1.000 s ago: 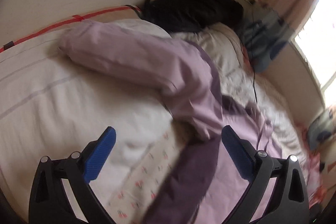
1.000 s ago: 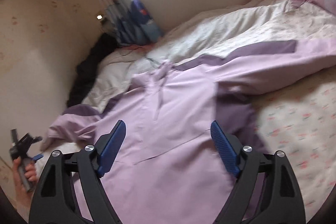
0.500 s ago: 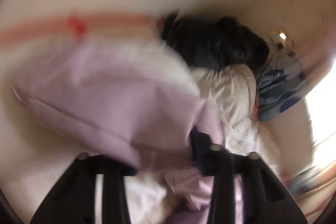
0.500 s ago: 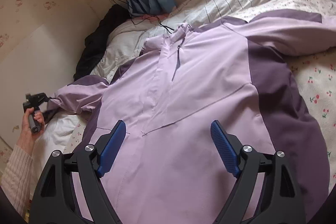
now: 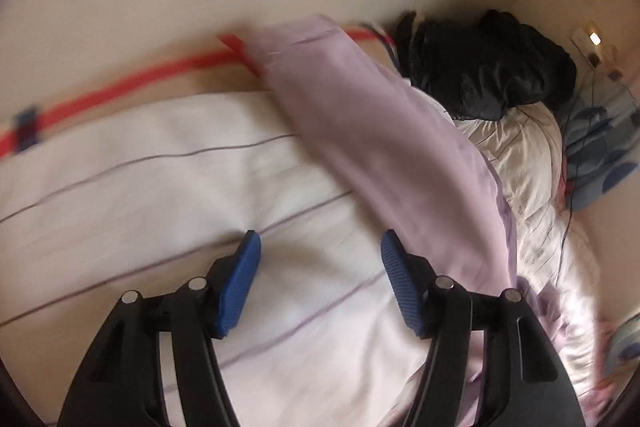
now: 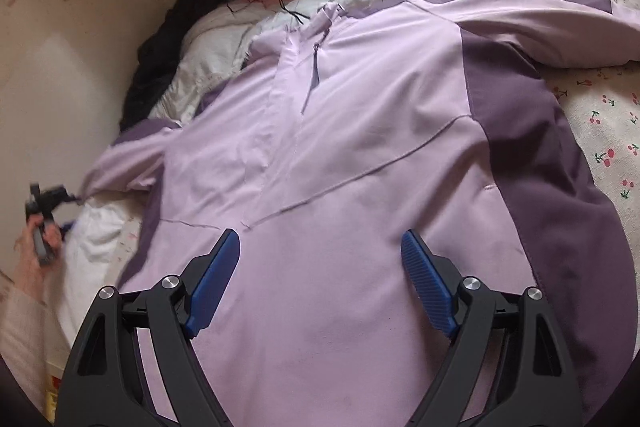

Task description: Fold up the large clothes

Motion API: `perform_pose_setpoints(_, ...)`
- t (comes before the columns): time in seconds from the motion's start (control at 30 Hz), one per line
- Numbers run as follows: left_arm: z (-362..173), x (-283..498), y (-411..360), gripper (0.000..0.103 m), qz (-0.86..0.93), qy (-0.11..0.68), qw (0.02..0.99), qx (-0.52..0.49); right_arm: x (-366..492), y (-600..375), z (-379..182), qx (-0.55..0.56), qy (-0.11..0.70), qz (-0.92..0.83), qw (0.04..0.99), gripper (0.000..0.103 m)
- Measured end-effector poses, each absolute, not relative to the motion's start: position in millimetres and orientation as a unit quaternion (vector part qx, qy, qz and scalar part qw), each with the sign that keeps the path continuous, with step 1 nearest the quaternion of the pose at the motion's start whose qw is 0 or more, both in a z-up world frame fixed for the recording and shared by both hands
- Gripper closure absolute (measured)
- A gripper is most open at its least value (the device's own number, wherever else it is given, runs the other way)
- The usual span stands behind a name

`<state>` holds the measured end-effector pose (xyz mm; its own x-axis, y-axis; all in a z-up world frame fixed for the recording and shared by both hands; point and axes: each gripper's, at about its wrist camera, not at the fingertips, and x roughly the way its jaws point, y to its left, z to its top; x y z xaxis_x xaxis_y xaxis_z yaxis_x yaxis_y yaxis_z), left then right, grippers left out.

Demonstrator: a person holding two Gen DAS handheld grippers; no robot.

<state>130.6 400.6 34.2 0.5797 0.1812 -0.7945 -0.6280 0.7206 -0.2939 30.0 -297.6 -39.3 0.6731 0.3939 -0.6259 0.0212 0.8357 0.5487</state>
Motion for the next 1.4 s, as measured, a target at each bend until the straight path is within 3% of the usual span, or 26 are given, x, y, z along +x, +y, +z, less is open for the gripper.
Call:
perform_pose_setpoints(0.13, 59.0, 70.8, 339.0, 0.014, 0.221, 0.331, 0.887, -0.233, 19.3, -344.3, -16.0, 0.326, 0.339, 0.094, 0.877, 0.022)
perform_pose_setpoints(0.23, 64.0, 61.1, 260.9, 0.010, 0.150, 0.314, 0.908, -0.234, 1.9, -409.7, -13.5, 0.403, 0.301, 0.048, 0.863, 0.016)
perform_pose_setpoints(0.37, 49.6, 57.6, 129.6, 0.010, 0.037, 0.325, 0.921, -0.210, -29.9, -517.6, -28.6, 0.512, 0.244, -0.043, 0.822, 0.016)
perform_pose_setpoints(0.53, 32.4, 34.0, -16.3, 0.009, -0.036, 0.290, 0.956, -0.010, -31.8, -638.6, -54.4, 0.506, 0.267, -0.141, 0.808, 0.016)
perform_pose_setpoints(0.67, 8.4, 21.9, -56.8, 0.007, 0.001, 0.257, 0.962, 0.089, -17.6, -708.4, -76.4, 0.503, 0.283, -0.180, 0.797, 0.016)
perform_pose_setpoints(0.8, -17.8, 39.5, -61.1, 0.007, 0.002, 0.315, 0.945, 0.089, -15.9, -754.5, -99.7, 0.540, 0.238, -0.202, 0.782, 0.016)
perform_pose_setpoints(1.03, -32.4, 34.1, -65.5, 0.007, 0.003, 0.326, 0.940, 0.096, -0.6, -772.9, -101.2, 0.512, 0.232, -0.211, 0.800, 0.015)
perform_pose_setpoints(1.1, -36.2, 36.0, -66.0, 0.007, 0.001, 0.330, 0.939, 0.098, 1.6, -776.3, -99.8, 0.508, 0.226, -0.204, 0.806, 0.029)
perform_pose_setpoints(1.13, -36.9, 36.0, -66.5, 0.007, 0.000, 0.330, 0.939, 0.097, 2.4, -778.3, -99.0, 0.504, 0.232, -0.207, 0.806, 0.060)
perform_pose_setpoints(1.17, -37.3, 35.7, -67.1, 0.007, -0.001, 0.331, 0.939, 0.096, 2.4, -780.9, -100.9, 0.508, 0.231, -0.204, 0.804, 0.081)
perform_pose_setpoints(1.33, -39.9, 35.2, -70.1, 0.007, -0.011, 0.341, 0.936, 0.091, -0.8, -774.4, -99.5, 0.504, 0.228, -0.195, 0.810, 0.082)
perform_pose_setpoints(1.4, -40.6, 34.5, -71.7, 0.007, -0.012, 0.341, 0.935, 0.093, -5.2, -778.1, -110.1, 0.529, 0.231, -0.191, 0.794, 0.071)
